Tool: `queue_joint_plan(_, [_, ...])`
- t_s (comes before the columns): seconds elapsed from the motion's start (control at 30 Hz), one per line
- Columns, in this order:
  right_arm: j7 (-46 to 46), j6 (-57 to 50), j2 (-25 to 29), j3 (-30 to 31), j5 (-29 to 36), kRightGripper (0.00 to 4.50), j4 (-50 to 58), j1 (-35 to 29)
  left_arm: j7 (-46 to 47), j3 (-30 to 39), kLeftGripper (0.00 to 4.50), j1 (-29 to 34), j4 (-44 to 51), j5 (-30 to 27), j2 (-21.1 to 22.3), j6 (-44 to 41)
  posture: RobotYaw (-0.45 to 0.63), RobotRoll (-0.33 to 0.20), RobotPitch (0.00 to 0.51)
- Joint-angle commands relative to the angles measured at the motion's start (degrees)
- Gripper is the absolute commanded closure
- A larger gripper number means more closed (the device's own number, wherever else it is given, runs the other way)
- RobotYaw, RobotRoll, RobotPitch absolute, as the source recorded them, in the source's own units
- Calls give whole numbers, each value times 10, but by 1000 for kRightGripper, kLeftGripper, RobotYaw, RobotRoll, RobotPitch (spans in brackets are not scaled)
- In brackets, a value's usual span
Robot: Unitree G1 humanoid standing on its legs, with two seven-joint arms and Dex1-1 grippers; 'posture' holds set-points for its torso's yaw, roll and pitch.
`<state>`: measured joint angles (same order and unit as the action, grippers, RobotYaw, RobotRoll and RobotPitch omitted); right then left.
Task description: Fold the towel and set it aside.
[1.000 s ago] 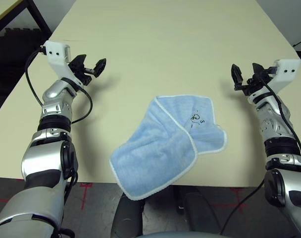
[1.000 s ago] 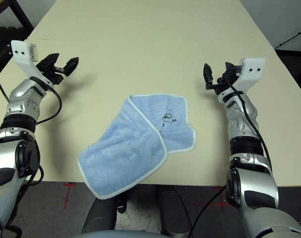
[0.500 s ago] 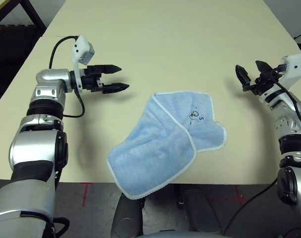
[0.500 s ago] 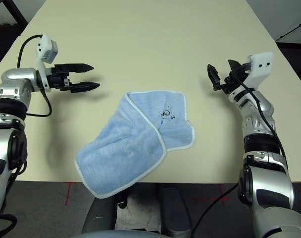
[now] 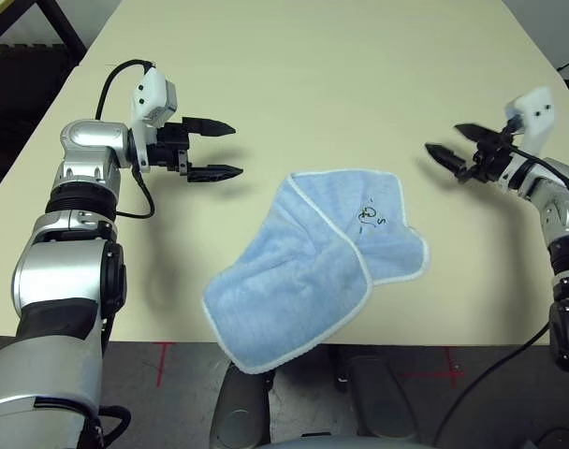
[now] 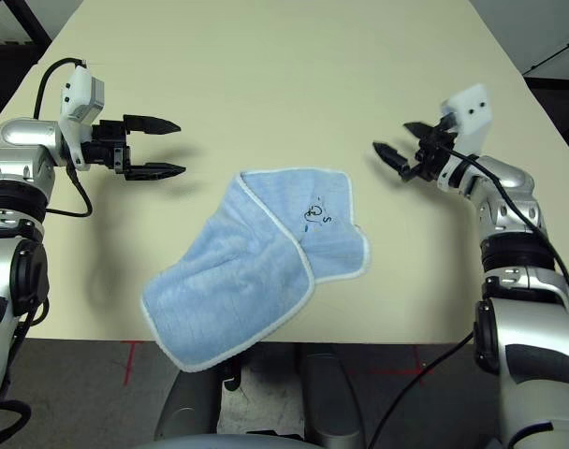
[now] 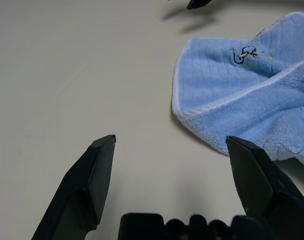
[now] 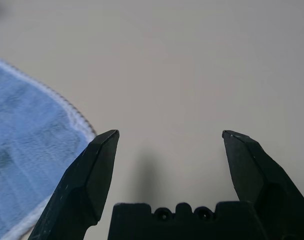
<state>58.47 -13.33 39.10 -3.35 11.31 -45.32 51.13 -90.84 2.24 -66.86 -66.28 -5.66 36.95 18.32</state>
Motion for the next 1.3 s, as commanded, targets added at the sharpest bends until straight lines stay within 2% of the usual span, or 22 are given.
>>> queue_joint_plan(0.03, [33,-43,11,26,-20,0,-11,23,-12,7,35,9,-4,-7,0,8,0,0,273])
queue_joint_plan(0.17, [66,-81,8,62,-39,0,15,35,-16,12,35,17,2,-12,-2,2,6,0,274])
queue_joint_plan(0.47, [26,-94,-21,104,-85,0,65,22,-16,12,35,27,15,-18,-7,-2,14,0,278])
queue_joint_plan(0.77, [5,-85,-25,128,-126,0,55,19,-17,6,35,30,29,-22,-9,-11,22,0,278])
queue_joint_plan(0.87, [1,-77,-25,131,-136,579,48,22,-17,7,0,32,36,-25,-10,-16,24,0,280])
queue_joint_plan(1.03, [11,-73,-28,136,-142,2302,39,31,-17,6,0,36,43,-27,-11,-18,24,0,278])
queue_joint_plan(1.2, [18,-71,-27,135,-145,4206,30,46,-17,6,0,35,42,-26,-12,-20,22,0,273])
queue_joint_plan(1.23, [18,-68,-26,134,-146,4447,25,51,-17,7,0,35,41,-26,-13,-21,20,0,272])
queue_joint_plan(1.3, [16,-68,-24,127,-143,4447,21,62,-17,7,0,34,40,-26,-13,-22,19,0,272])
